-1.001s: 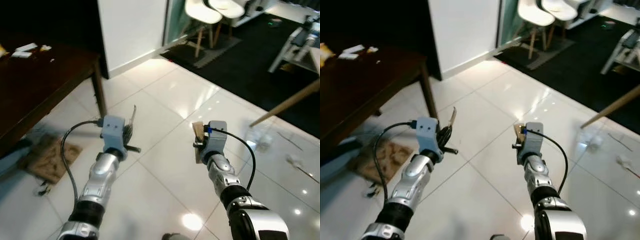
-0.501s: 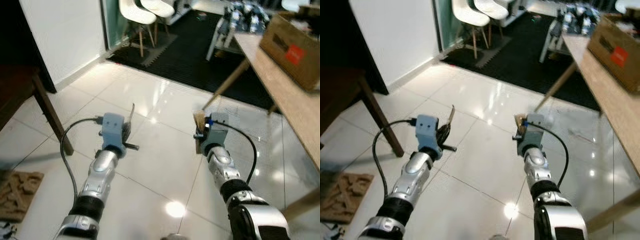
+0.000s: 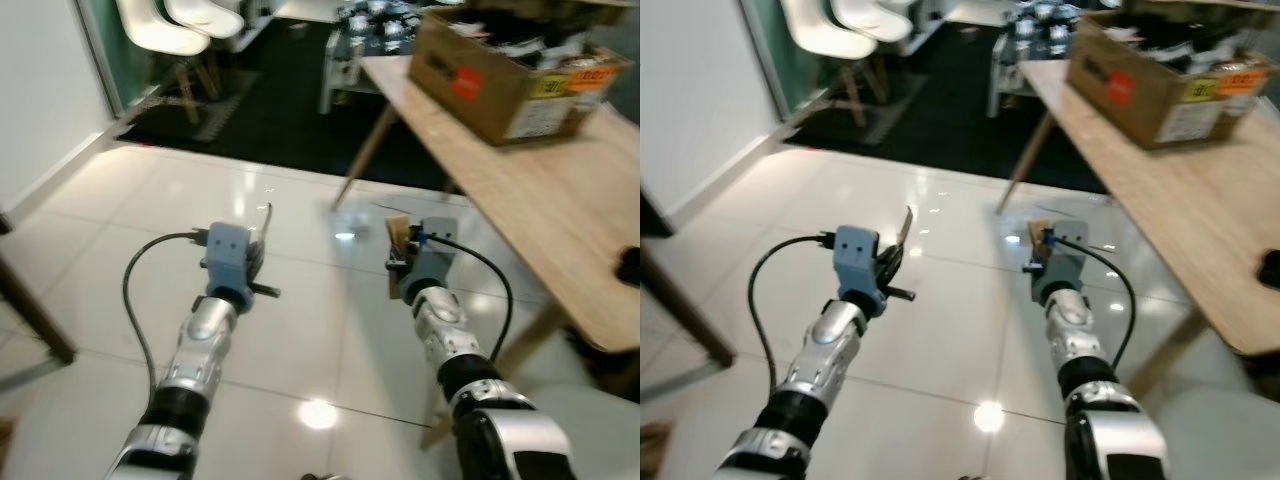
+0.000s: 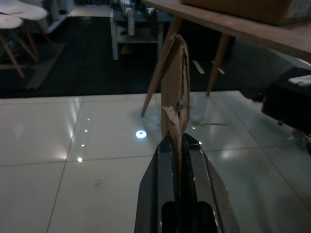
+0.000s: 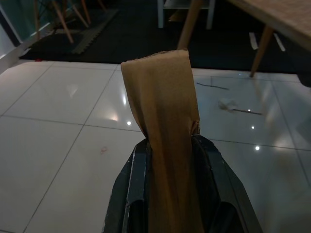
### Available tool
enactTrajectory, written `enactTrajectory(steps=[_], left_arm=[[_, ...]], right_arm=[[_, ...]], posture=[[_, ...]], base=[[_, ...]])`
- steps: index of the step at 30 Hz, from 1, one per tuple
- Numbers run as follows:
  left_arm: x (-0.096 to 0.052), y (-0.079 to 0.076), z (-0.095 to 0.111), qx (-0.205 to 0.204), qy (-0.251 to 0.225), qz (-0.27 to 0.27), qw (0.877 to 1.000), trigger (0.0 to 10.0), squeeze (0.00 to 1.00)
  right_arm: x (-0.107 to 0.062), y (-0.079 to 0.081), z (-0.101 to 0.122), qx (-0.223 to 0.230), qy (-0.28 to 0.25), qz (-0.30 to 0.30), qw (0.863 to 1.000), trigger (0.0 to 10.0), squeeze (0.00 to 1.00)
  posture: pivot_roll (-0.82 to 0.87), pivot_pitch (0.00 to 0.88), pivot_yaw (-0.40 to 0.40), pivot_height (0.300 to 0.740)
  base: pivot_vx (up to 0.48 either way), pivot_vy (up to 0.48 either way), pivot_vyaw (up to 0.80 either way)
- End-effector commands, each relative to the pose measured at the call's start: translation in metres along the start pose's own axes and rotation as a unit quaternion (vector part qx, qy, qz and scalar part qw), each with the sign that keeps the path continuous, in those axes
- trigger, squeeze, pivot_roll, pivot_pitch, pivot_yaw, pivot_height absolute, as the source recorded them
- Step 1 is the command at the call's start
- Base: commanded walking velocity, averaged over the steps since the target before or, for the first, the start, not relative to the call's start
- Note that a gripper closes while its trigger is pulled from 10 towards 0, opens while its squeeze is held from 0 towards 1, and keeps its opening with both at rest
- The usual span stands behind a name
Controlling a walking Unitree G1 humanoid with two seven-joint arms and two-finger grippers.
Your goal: Picking trash to rubbish bin
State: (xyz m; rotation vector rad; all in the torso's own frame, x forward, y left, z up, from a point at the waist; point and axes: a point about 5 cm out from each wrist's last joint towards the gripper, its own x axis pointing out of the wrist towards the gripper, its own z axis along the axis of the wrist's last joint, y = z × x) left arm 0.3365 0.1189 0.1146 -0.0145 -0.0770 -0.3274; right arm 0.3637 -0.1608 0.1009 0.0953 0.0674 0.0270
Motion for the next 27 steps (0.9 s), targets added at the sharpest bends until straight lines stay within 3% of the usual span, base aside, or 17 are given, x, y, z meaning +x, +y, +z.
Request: enactTrajectory(steps=[1,7,11,18,27], left_arm=[[0.002,-0.002,-0.001,-0.005,0.003,0.001,1.000,10.0,0.00],[0.006,-0.003,0.004,0.000,-0.002,-0.001,1.000,10.0,0.00],[0.006,0.000,0.007,-0.006,-0.009,0.013,1.000,10.0,0.00],[-0.001,0.023,0.013,-0.009,-0.024,0.045,0.999,10.0,0.00],[0.003,0.026,0.028,-0.001,-0.049,0.046,0.998,10.0,0.00]], right_arm=[[0.000,0.004,0.005,0.000,-0.019,0.011,1.000,10.0,0.00],[0.000,0.008,0.007,-0.002,-0.027,0.019,0.999,10.0,0.00],[-0.001,0.010,0.007,-0.003,-0.030,0.031,0.999,10.0,0.00],[-0.003,0.016,0.017,0.009,-0.063,0.069,0.996,10.0,0.00],[-0.001,0.017,0.036,0.013,-0.095,0.084,0.992,10.0,0.00]], posture=[[0.01,0.072,-0.011,0.740],[0.00,0.074,-0.005,0.740],[0.00,0.075,-0.001,0.740],[-0.01,0.088,0.000,0.740],[0.00,0.089,-0.005,0.740]], base=[[0.000,-0.480,0.00],[0.000,-0.469,0.00],[0.000,0.000,0.00],[0.037,0.000,0.00],[0.290,0.000,0.00]])
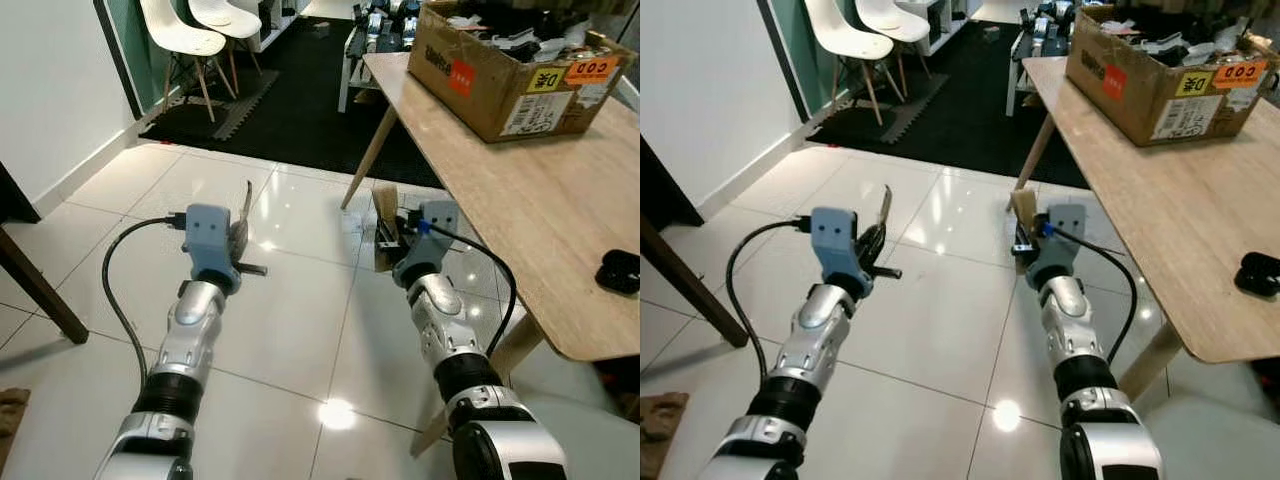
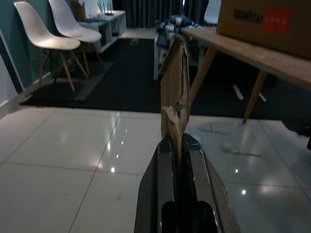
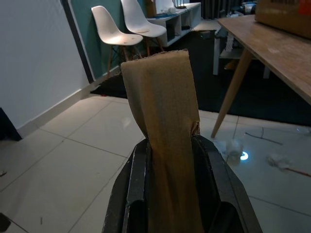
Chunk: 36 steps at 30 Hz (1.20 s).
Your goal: Picking trash to rubbish bin
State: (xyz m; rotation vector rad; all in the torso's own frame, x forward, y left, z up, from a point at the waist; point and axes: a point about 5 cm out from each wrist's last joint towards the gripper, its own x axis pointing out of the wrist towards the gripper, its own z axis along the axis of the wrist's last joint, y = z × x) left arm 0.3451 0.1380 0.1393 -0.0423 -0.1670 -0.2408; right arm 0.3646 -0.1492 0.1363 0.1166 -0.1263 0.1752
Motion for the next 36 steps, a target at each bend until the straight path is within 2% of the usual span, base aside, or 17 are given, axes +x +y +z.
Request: enactTrajectory(steps=[1,11,19,26,36], left_arm=[[0.001,0.005,0.005,0.003,-0.006,0.001,1.000,10.0,0.00],[0.008,-0.001,0.017,0.005,-0.025,-0.014,1.000,10.0,0.00],[0.014,-0.015,0.022,0.011,-0.031,-0.042,0.999,10.0,0.00],[0.016,-0.017,0.026,0.013,-0.036,-0.046,0.998,10.0,0.00],[0.020,-0.023,0.031,0.010,-0.045,-0.056,0.997,10.0,0.00]], right_arm=[[0.001,0.002,0.004,0.007,-0.005,0.007,1.000,10.0,0.00],[0.003,0.004,0.011,0.010,-0.018,0.011,1.000,10.0,0.00],[0.003,0.004,0.016,0.018,-0.025,0.005,1.000,10.0,0.00],[0.005,0.005,0.019,0.017,-0.025,0.004,1.000,10.0,0.00],[0.009,0.004,0.031,0.023,-0.040,0.002,0.999,10.0,0.00]], posture=[[0.00,0.087,-0.006,0.740],[-0.01,0.083,-0.001,0.740],[-0.01,0.079,0.006,0.740],[-0.01,0.076,0.006,0.740],[-0.02,0.077,0.003,0.740]], base=[[0.326,0.000,0.00],[0.329,0.000,0.00],[0.332,0.000,0.00],[0.336,0.000,0.00],[0.331,0.000,-0.80]])
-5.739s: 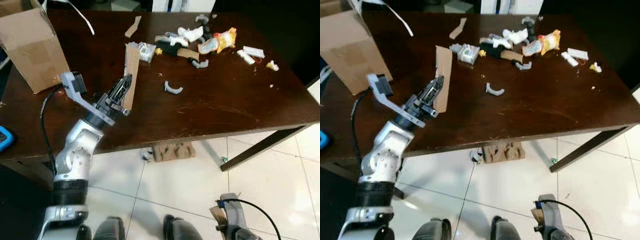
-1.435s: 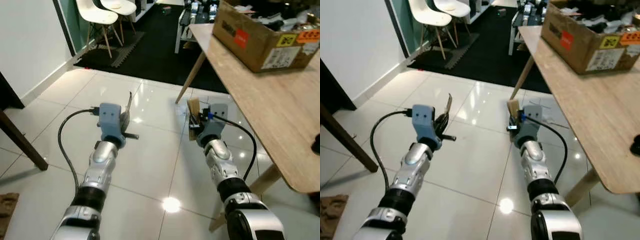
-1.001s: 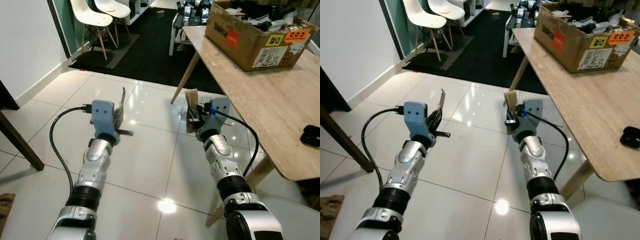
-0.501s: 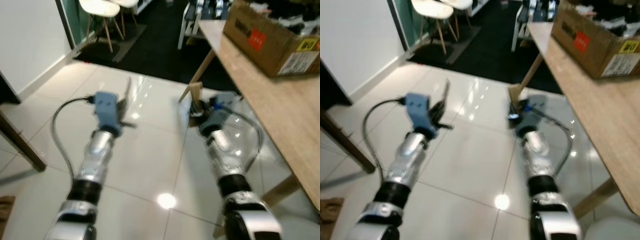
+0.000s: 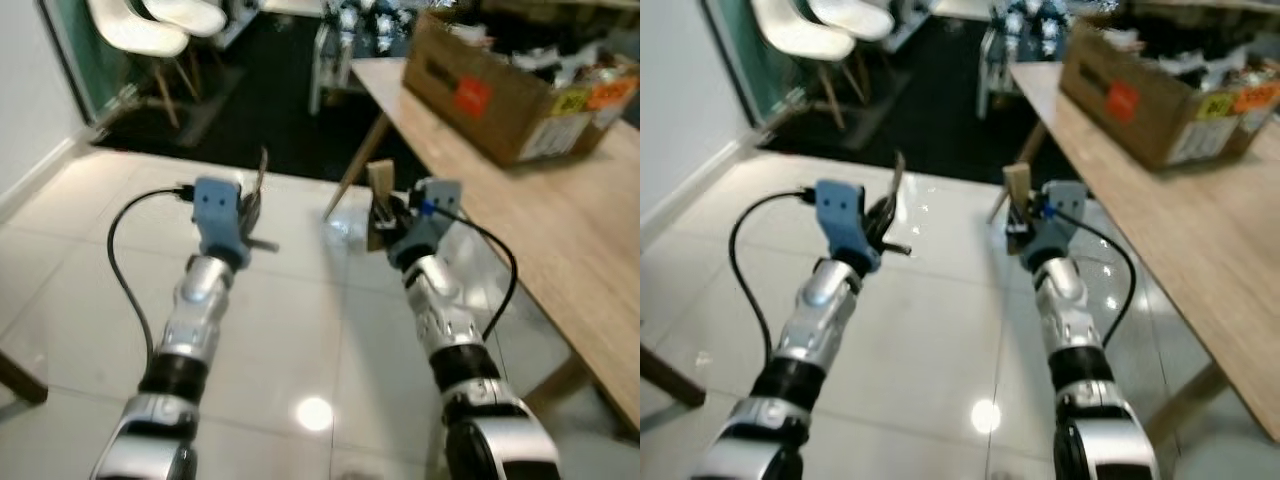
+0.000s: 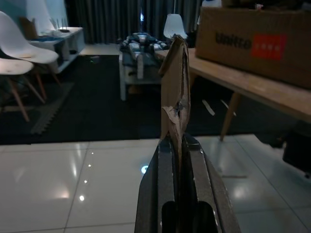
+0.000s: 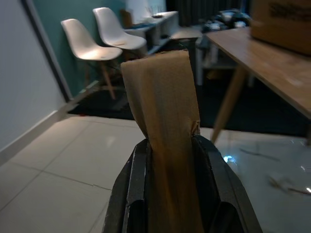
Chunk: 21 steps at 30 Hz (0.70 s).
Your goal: Picking trash to rubbish bin
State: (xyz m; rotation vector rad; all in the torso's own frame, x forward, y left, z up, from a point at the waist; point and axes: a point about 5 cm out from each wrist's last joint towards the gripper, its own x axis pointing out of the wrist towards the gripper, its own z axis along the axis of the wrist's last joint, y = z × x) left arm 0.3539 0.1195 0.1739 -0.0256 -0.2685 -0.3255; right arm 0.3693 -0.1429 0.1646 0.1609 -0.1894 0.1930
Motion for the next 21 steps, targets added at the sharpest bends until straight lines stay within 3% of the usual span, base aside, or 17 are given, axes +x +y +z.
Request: enactTrajectory(steps=[1,5,21], left_arm=[[0.003,-0.008,0.001,-0.003,0.000,-0.015,1.000,10.0,0.00],[0.005,-0.011,0.005,-0.004,-0.007,-0.020,1.000,10.0,0.00],[0.013,-0.023,0.023,-0.007,-0.040,-0.044,0.998,10.0,0.00]], right_arm=[[0.000,-0.004,0.009,0.001,-0.017,-0.006,1.000,10.0,0.00],[0.001,-0.004,0.017,0.004,-0.033,-0.006,0.999,10.0,0.00],[0.007,-0.005,0.051,-0.002,-0.082,0.008,0.997,10.0,0.00]], posture=[[-0.02,0.078,0.003,0.740],[-0.02,0.077,0.002,0.740],[-0.04,0.072,-0.006,0.740]], base=[[0.326,0.000,-0.80],[0.326,0.000,-0.79],[0.324,0.000,0.00]])
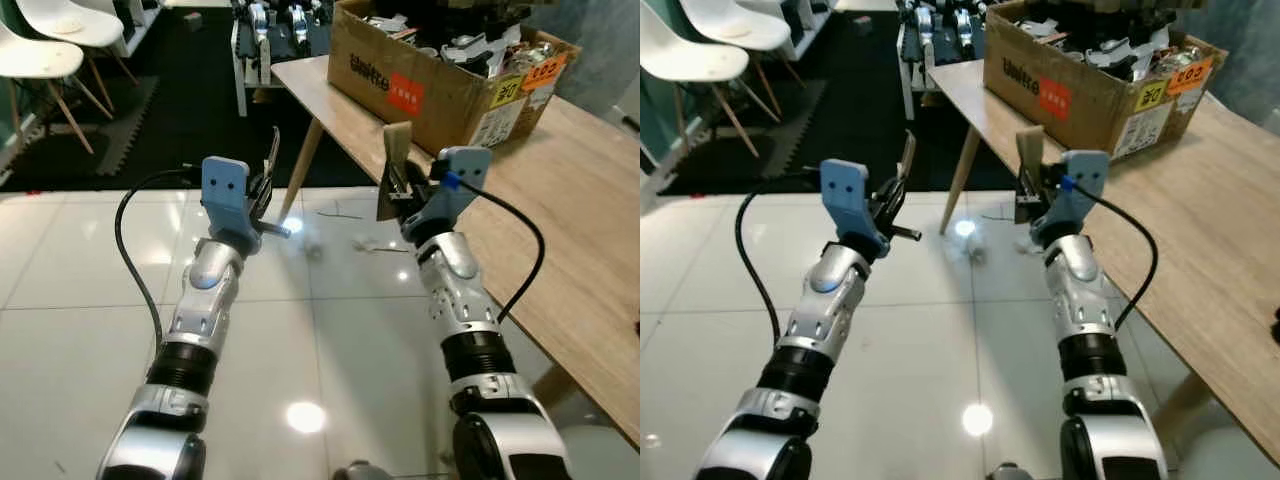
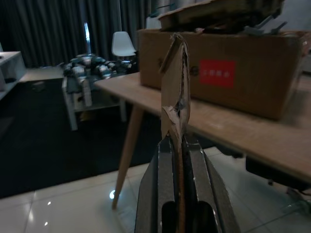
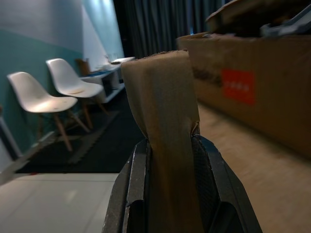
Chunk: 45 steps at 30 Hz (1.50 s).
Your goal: Picking trash to rubbish bin
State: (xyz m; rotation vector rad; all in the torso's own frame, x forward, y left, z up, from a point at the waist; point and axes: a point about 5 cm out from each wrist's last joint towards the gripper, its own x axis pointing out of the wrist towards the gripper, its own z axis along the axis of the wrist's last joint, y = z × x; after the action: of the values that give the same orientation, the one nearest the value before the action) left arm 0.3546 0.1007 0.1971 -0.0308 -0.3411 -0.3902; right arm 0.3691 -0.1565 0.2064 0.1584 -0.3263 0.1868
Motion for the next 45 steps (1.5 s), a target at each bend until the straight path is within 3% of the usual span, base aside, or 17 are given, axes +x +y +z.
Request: enactTrajectory(steps=[1,8,26,45], left_arm=[[0.002,-0.009,0.004,-0.008,-0.008,-0.017,1.000,10.0,0.00],[0.008,-0.022,0.013,-0.013,-0.025,-0.039,0.999,10.0,0.00],[0.011,-0.025,0.022,-0.014,-0.040,-0.046,0.998,10.0,0.00],[0.011,-0.020,0.026,-0.005,-0.042,-0.038,0.998,10.0,0.00]], right_arm=[[0.004,0.002,0.011,0.007,-0.019,0.008,1.000,10.0,0.00],[0.007,0.006,0.027,0.006,-0.045,0.024,0.999,10.0,0.00],[0.013,0.019,0.054,0.013,-0.083,0.052,0.995,10.0,0.00],[0.010,0.021,0.053,0.016,-0.075,0.055,0.996,10.0,0.00]], posture=[[-0.04,0.070,-0.006,0.740],[-0.04,0.061,-0.005,0.740],[-0.05,0.063,-0.003,0.740],[-0.05,0.065,-0.004,0.740]], base=[[0.322,0.000,-0.80],[0.322,0.000,-0.69],[0.323,0.000,0.00],[0.322,0.000,-0.25]])
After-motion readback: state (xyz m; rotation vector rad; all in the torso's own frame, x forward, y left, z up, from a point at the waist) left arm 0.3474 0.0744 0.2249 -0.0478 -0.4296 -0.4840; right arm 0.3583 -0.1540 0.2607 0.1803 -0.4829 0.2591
